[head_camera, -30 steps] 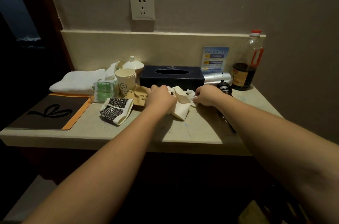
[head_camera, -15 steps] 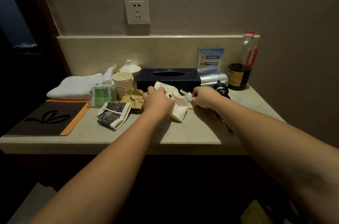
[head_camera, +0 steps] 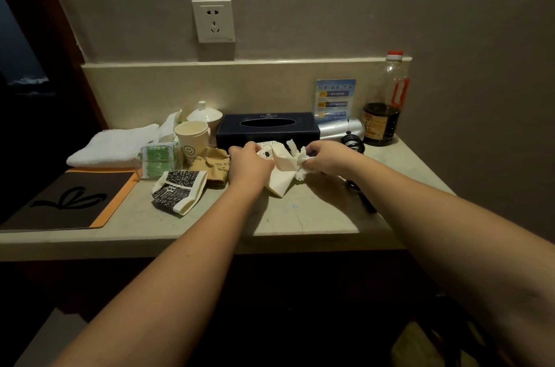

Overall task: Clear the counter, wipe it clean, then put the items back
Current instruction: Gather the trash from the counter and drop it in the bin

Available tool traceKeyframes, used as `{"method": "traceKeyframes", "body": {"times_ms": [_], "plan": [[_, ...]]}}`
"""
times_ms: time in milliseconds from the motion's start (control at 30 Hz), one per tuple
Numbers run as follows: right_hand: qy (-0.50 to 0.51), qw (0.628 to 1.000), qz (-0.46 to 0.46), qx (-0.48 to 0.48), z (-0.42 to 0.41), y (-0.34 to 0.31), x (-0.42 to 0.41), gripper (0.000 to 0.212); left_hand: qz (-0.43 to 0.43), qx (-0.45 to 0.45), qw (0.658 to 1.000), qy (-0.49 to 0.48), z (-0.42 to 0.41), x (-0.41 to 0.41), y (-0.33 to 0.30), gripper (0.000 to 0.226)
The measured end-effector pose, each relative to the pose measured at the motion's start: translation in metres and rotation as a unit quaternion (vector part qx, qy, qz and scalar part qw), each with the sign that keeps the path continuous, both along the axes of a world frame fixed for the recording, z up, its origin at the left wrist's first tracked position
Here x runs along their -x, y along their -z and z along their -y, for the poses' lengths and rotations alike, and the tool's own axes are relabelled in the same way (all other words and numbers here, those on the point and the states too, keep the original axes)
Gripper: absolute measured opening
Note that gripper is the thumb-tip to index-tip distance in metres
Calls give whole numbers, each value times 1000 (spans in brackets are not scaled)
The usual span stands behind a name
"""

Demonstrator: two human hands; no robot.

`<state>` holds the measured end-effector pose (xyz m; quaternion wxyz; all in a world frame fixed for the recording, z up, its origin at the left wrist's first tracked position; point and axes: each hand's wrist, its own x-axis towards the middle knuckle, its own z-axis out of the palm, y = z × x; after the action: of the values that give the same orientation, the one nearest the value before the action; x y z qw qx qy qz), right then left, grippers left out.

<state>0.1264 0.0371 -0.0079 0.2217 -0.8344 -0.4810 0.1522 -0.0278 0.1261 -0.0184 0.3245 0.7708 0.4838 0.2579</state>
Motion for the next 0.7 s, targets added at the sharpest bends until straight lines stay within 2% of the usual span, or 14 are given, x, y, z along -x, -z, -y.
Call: {"method": "traceKeyframes", "body": {"times_ms": [333,433,700], "plan": [[-5,999,-19,-38,15,-10,4,36,86,-7,996,13,11,6,-14,34],[0,996,-40,-80,29,-22,1,29,125,-18,992,23,18,10,-23,35],[34,971,-83,-221,110,-63,-11,35,272,6,961,43,71,11,-60,35]]}}
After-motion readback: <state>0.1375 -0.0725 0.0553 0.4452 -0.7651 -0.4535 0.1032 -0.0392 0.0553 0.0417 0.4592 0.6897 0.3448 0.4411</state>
